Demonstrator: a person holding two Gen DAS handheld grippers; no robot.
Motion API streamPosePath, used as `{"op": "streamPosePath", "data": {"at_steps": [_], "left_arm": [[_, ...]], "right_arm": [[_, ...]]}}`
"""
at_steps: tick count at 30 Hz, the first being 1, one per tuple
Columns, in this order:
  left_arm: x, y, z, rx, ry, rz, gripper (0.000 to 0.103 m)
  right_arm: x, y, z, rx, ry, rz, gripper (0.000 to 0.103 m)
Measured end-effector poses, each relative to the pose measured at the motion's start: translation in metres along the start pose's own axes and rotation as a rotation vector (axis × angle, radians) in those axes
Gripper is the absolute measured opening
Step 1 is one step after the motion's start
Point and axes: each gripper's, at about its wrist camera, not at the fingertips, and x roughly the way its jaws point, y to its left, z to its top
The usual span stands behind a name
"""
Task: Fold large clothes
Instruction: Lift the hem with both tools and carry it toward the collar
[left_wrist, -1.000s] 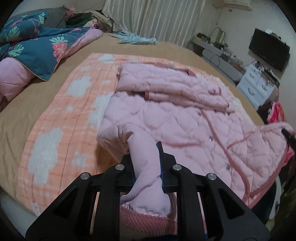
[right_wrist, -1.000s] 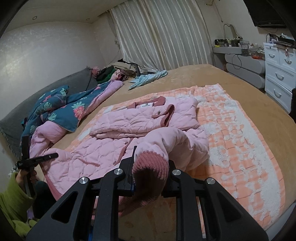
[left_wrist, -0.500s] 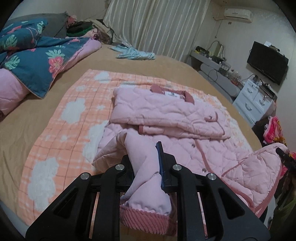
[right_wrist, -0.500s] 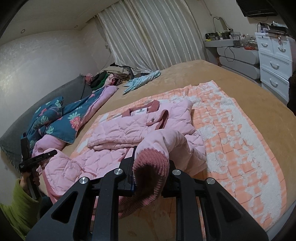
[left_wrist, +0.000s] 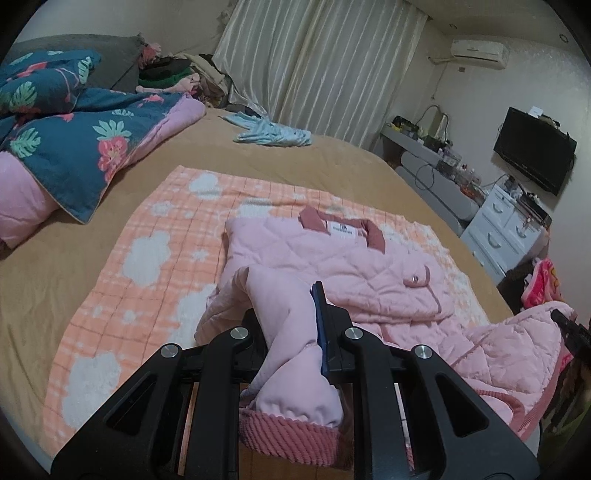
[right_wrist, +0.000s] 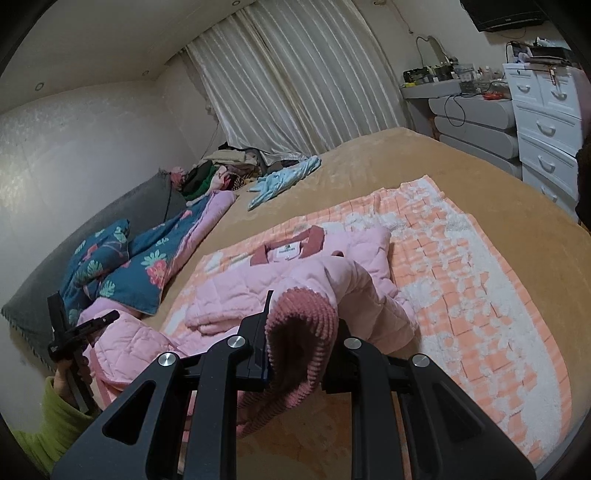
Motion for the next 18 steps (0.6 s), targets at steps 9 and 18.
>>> {"op": "streamPosePath", "data": {"at_steps": [9, 18], "left_arm": [[0.000, 0.004, 0.030, -0.066, -0.060, -0.017, 0.010], [0.002, -0.001, 0.061, -0.066, -0.106, 0.012, 0.010]], "right_arm": [[0.002, 0.003, 0.030, 0.037, -0.040, -0.020, 0.017], [0.010, 0.008, 0.066, 0.059, -0.093, -0.049, 0.017]]}}
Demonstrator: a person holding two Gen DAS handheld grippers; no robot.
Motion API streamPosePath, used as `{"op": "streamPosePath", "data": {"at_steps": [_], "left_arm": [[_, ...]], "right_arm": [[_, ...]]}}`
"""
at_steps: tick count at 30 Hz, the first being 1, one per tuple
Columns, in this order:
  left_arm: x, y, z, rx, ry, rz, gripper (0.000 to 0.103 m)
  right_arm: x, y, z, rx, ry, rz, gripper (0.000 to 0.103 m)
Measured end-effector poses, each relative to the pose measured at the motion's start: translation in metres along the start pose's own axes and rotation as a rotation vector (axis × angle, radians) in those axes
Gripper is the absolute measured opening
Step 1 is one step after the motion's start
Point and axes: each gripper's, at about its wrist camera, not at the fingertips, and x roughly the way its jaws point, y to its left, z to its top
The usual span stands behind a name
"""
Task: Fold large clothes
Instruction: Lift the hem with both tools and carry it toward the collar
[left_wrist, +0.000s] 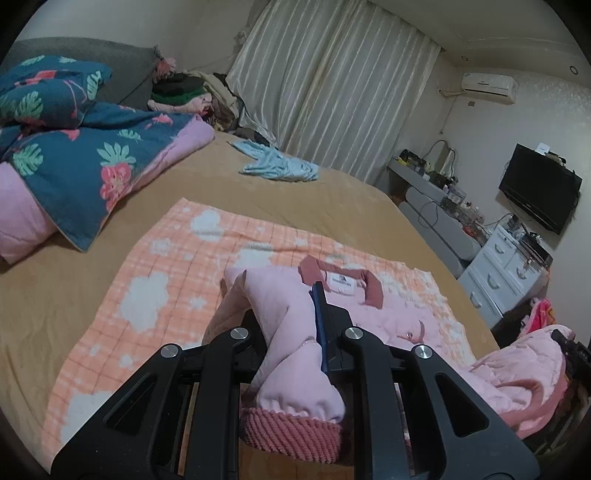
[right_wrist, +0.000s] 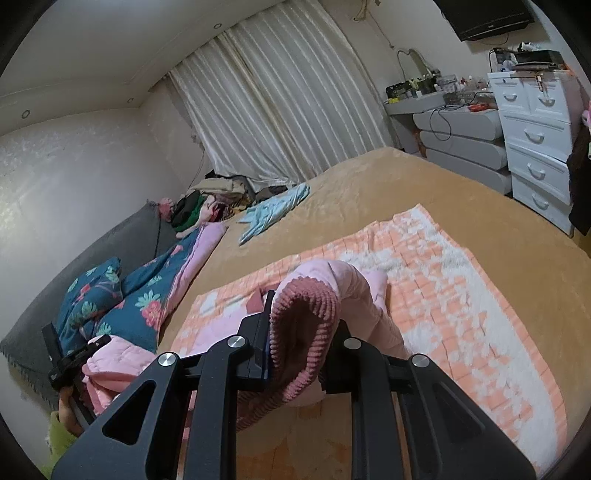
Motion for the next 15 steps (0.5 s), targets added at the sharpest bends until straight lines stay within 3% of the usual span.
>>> {"op": "streamPosePath", "data": {"at_steps": [6, 15], "left_arm": [[0.012, -0.005, 0.002, 0.048, -0.032, 0.073, 0.010], [0.033, -0.001, 0.000, 0.076, -0.018, 0.096, 0.010]], "right_arm": [[0.014, -0.003, 0.008, -0.015, -0.032, -0.036, 0.017], [0.042, -0.023, 0.007, 0.017, -0.018, -0.068, 0.017]]}}
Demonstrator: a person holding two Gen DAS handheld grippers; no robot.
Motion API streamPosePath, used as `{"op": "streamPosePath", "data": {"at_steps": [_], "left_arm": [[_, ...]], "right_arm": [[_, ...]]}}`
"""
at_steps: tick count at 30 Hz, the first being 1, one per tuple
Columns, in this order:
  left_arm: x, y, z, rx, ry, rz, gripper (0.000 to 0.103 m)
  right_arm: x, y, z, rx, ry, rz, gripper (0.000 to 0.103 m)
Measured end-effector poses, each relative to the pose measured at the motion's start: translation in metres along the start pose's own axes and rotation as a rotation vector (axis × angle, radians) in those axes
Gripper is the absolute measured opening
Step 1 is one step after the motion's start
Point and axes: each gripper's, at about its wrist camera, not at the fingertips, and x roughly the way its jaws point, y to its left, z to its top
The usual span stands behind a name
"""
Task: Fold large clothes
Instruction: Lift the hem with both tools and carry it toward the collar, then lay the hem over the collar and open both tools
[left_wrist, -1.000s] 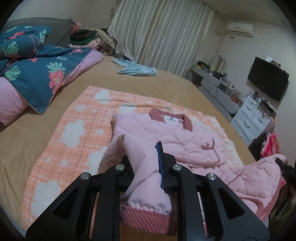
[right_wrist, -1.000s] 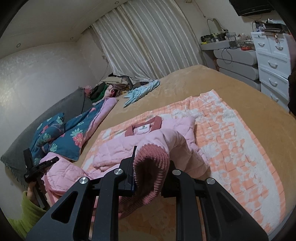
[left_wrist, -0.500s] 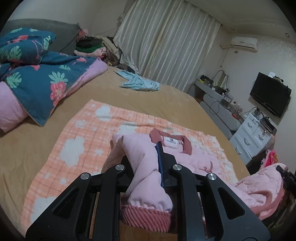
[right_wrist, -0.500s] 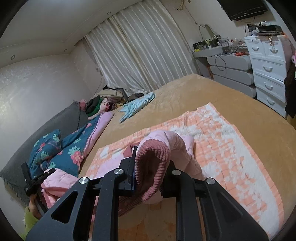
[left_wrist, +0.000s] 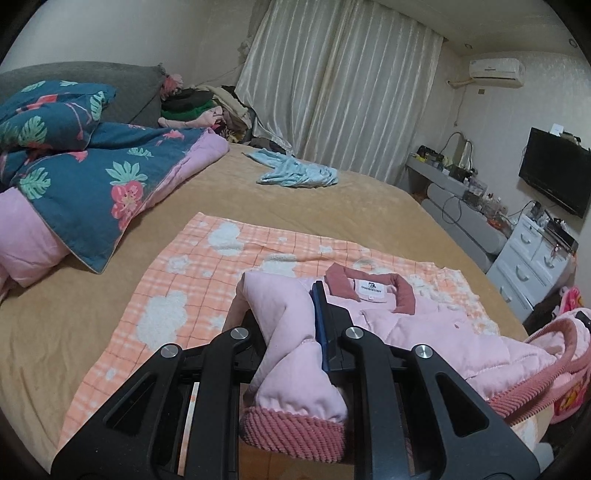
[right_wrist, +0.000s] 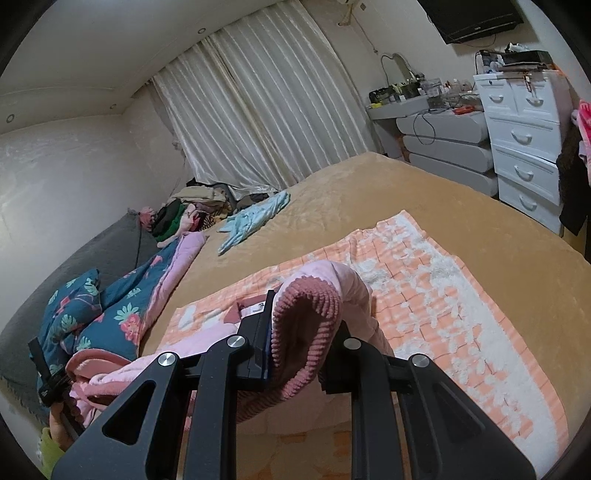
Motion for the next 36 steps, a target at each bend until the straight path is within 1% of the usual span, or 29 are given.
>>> {"op": "streamPosePath", "data": {"at_steps": [6, 11, 17, 22, 28, 31, 32, 33, 35, 36], "left_arm": [[0.017, 0.000, -0.006, 0.019, 0.028, 0.005, 0.010], [0.030, 0.000, -0.007, 0.026, 0.033, 0.004, 0.010], [0.048, -0.002, -0.007, 0.046, 0.048, 0.014, 0.010], [0.066, 0.001, -0.010, 0.054, 0.069, 0.026, 0.010], [0.085, 0.005, -0.015, 0.056, 0.094, 0.039, 0.010], [0.093, 0.005, -0.017, 0.062, 0.098, 0.042, 0.010], [0.096, 0.005, -0.018, 0.062, 0.101, 0.043, 0.010], [0.098, 0.006, -0.018, 0.060, 0.104, 0.045, 0.010], [0.101, 0.007, -0.018, 0.054, 0.108, 0.047, 0.011], [0.101, 0.007, -0.019, 0.053, 0.106, 0.045, 0.010]], "right_arm": [[0.024, -0.012, -0.002, 0.010, 0.050, -0.023, 0.017], [0.043, -0.020, -0.002, -0.006, 0.076, -0.042, 0.017], [0.068, -0.031, -0.003, 0.020, 0.097, -0.057, 0.017], [0.093, -0.042, -0.004, 0.050, 0.126, -0.048, 0.019], [0.120, -0.055, -0.005, 0.086, 0.165, -0.024, 0.024], [0.130, -0.063, -0.008, 0.117, 0.180, -0.019, 0.030], [0.132, -0.066, -0.008, 0.127, 0.181, -0.023, 0.037], [0.132, -0.067, -0.009, 0.137, 0.180, -0.027, 0.049], [0.133, -0.077, -0.011, 0.175, 0.168, -0.038, 0.067], [0.133, -0.081, -0.011, 0.192, 0.167, -0.020, 0.068]]}}
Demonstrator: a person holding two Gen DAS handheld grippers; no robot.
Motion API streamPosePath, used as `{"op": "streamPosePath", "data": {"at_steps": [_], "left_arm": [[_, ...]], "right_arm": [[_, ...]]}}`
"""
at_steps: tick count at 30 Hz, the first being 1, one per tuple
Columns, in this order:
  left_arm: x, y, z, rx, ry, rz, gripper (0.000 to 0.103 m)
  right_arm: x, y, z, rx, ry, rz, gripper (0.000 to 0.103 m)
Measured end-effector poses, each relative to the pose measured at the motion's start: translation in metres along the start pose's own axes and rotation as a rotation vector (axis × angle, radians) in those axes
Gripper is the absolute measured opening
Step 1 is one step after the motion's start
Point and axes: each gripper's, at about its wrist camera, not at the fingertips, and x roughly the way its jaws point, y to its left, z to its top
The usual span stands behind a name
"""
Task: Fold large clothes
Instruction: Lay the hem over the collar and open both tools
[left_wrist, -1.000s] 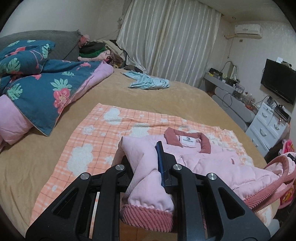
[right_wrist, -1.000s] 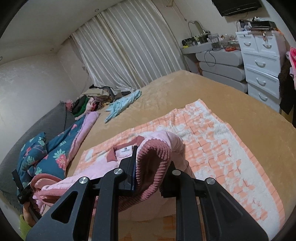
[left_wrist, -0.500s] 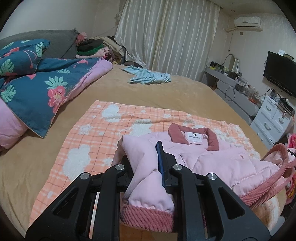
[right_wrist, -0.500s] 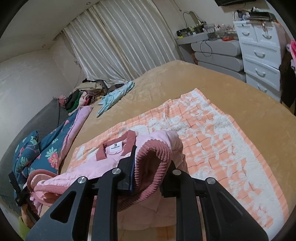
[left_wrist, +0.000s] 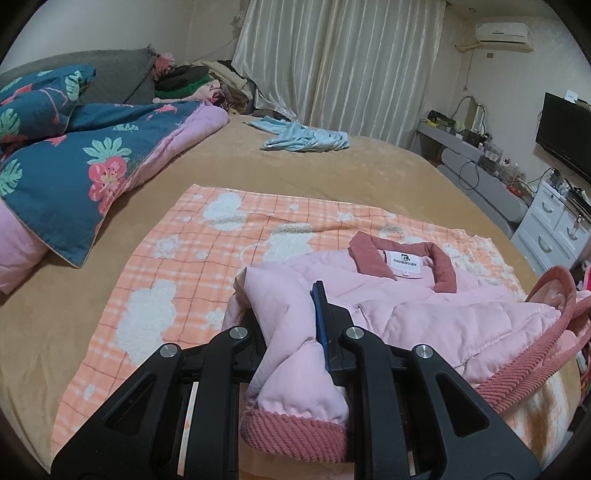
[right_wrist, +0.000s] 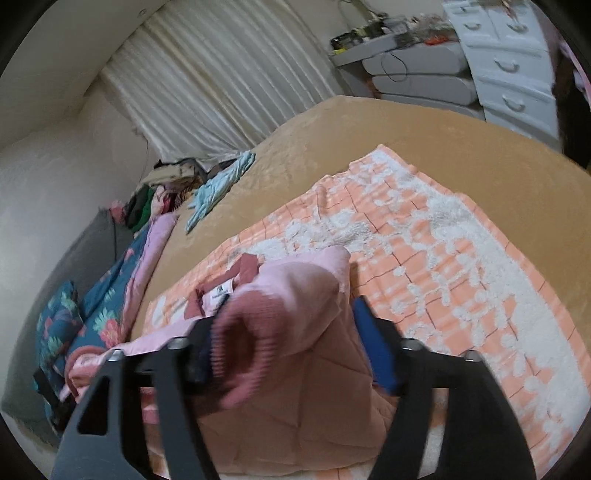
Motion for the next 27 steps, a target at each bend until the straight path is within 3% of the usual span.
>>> {"op": "streamPosePath", "data": {"at_steps": [3, 8, 12, 16, 19, 22, 26, 27], "left_arm": [[0.001, -0.001, -0.001, 0.008, -0.006, -0.001, 0.011], [0.005, 0.000, -0.001, -0.002, 0.000, -0.002, 0.011], [0.007, -0.001, -0.001, -0.003, -0.001, -0.004, 0.011], [0.012, -0.001, 0.001, -0.015, 0.002, -0.008, 0.012], [0.011, -0.003, 0.003, -0.021, -0.003, -0.015, 0.016], [0.008, -0.008, 0.005, -0.013, -0.006, -0.027, 0.028], [-0.004, -0.016, 0.009, -0.002, -0.032, -0.072, 0.065], [-0.008, -0.020, 0.011, 0.008, -0.043, -0.077, 0.068]], "right_arm": [[-0.004, -0.006, 0.001, 0.021, -0.010, 0.051, 0.073], [-0.042, -0.007, 0.001, 0.013, -0.174, 0.179, 0.092], [-0.069, -0.014, -0.006, -0.008, -0.265, 0.243, 0.099], [-0.050, -0.019, -0.017, -0.072, -0.170, 0.116, 0.099], [-0.012, -0.021, -0.035, -0.130, -0.022, -0.024, 0.099], [0.019, -0.022, -0.054, -0.155, 0.062, -0.071, 0.098], [0.040, -0.021, -0.073, -0.168, 0.104, -0.083, 0.098], [0.042, -0.019, -0.074, -0.172, 0.105, -0.083, 0.098]]}}
